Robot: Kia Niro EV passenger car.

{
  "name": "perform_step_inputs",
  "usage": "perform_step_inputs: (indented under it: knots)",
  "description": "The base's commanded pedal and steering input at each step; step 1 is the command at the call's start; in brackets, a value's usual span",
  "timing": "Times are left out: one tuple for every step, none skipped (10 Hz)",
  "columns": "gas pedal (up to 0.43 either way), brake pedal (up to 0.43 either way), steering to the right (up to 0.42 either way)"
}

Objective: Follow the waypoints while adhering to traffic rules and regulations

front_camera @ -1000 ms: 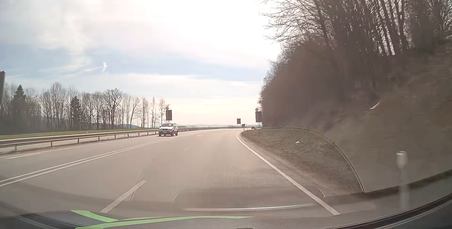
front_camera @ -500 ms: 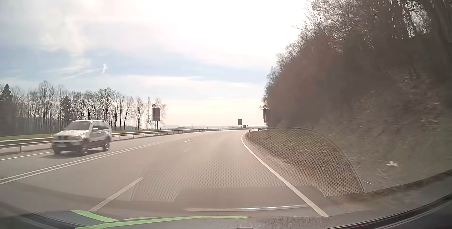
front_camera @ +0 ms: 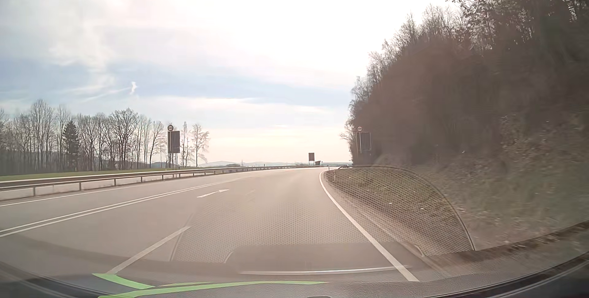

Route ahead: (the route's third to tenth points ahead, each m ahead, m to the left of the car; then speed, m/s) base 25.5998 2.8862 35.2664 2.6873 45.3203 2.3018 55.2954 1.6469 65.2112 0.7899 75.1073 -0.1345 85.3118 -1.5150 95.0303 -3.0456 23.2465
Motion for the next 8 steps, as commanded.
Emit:
perform_step_inputs:
  knots:
    - [0.197, 0.0, 0.007]
    - [0.197, 0.0, 0.008]
    - [0.189, 0.0, 0.008]
    - [0.177, 0.0, 0.008]
    - [0.169, 0.0, 0.009]
    - [0.169, 0.0, 0.009]
    - [0.169, 0.0, 0.009]
    - [0.157, 0.0, 0.009]
